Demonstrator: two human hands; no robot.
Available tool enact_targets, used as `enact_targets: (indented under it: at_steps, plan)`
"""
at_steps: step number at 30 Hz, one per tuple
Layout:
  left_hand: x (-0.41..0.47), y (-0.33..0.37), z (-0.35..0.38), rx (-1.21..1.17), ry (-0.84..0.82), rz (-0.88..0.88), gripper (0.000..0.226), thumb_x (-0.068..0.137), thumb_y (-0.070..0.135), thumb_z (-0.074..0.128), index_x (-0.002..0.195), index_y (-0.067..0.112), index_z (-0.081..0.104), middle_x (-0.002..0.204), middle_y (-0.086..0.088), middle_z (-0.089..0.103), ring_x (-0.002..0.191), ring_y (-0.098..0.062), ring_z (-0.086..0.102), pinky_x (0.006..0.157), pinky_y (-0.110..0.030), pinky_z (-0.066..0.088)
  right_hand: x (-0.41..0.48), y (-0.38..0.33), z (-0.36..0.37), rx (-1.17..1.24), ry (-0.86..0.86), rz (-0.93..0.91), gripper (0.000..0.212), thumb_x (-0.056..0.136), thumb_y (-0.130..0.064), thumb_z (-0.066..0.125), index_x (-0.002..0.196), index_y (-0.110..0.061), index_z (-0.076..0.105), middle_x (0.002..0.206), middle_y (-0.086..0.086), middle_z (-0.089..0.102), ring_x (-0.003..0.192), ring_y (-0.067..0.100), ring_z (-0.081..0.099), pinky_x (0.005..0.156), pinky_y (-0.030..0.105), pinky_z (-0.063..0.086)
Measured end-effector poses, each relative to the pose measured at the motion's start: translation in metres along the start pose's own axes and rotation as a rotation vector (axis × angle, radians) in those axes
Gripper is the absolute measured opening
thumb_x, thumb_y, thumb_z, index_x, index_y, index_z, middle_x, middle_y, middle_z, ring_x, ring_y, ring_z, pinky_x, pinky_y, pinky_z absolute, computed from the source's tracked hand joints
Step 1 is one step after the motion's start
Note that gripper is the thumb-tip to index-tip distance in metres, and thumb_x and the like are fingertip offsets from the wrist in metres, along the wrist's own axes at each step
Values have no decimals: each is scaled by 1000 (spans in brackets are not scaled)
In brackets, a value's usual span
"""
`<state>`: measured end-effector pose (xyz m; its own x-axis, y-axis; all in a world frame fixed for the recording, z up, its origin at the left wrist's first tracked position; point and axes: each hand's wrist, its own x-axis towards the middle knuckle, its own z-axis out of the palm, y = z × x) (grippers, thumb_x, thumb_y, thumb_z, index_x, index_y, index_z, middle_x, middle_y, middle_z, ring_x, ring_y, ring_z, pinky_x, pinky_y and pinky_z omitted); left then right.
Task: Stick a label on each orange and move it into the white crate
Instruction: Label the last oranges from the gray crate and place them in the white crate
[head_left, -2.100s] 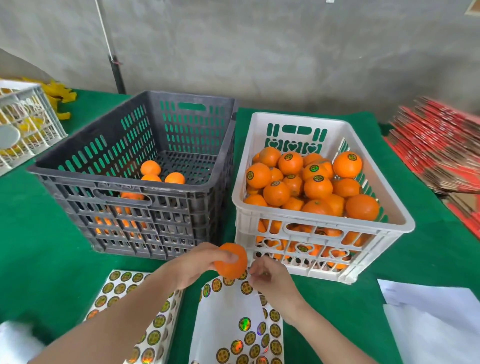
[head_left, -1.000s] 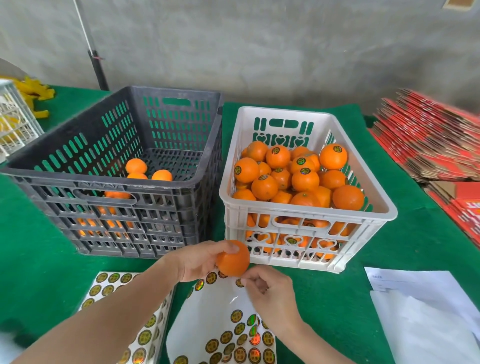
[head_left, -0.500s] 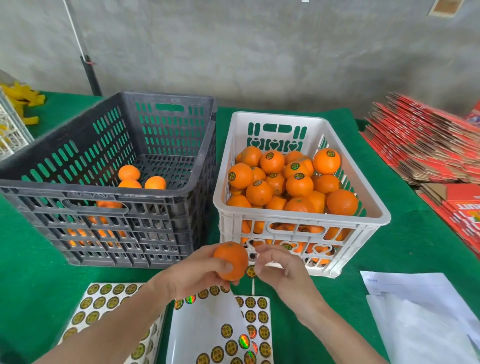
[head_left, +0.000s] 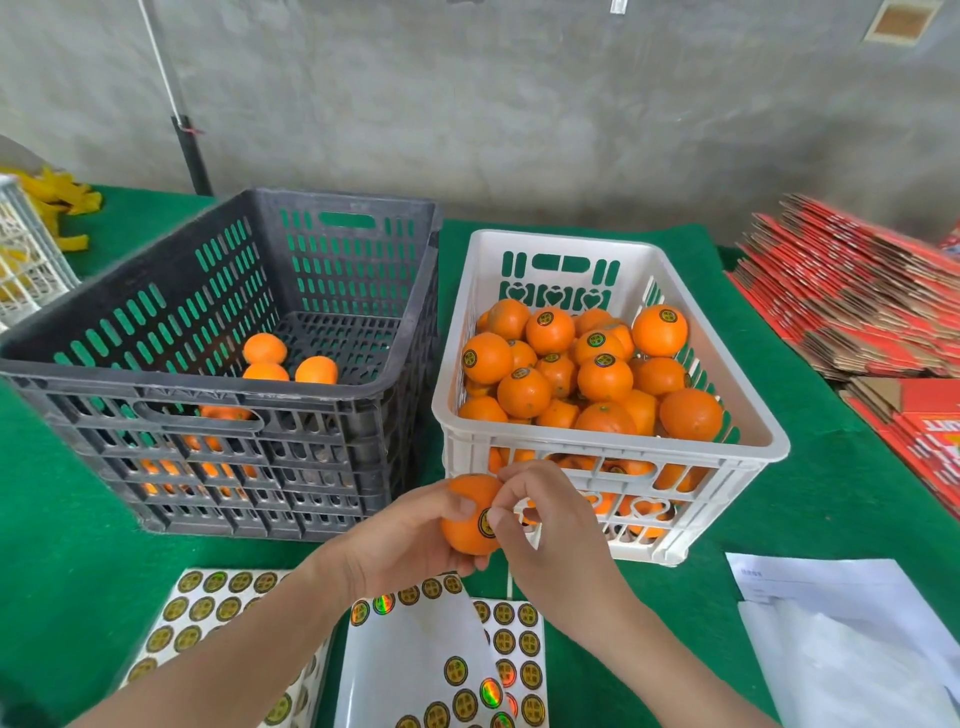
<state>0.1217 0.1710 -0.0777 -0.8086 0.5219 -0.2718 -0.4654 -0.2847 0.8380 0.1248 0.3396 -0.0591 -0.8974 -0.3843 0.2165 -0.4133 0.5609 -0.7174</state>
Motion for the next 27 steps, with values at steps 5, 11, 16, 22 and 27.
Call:
enact_targets:
  at_steps: [5,11,16,22,27]
  plan:
    - [-3,-2,3,14,27,-6,68,65,33,70,128,18,50,106,-7,65,85,-21,55,72,-30,47,-5,2,5,99,55,22,32,89,-26,59,98,-48,38,104,-26,49,102,-10,45,79,12,45]
    - [-16,25,22,230,103,80,71,67,37,71,127,8,46,117,-23,60,99,-35,64,89,-45,51,-5,-10,-14,171,-106,-83,62,74,-51,65,122,-61,27,121,-39,36,115,-12,39,88,4,38]
    - [-20,101,17,1100,391,506,57,86,66,39,104,17,61,94,4,66,86,-8,63,71,-24,49,38,-25,-30,150,137,-201,61,68,-40,72,113,-55,34,116,-36,40,108,-11,42,83,2,36]
    - [14,139,-51,1600,805,18,54,97,39,45,142,10,34,145,-11,36,129,-29,42,104,-38,34,177,24,-69,-45,404,57,65,74,-15,76,129,-18,42,127,5,42,107,12,43,88,18,39]
    - [21,132,-59,1631,824,69,56,98,48,36,144,16,29,142,-7,44,119,-25,51,90,-34,42,254,93,-90,-301,326,345,65,79,-4,66,135,-10,33,130,18,44,118,38,46,96,45,45]
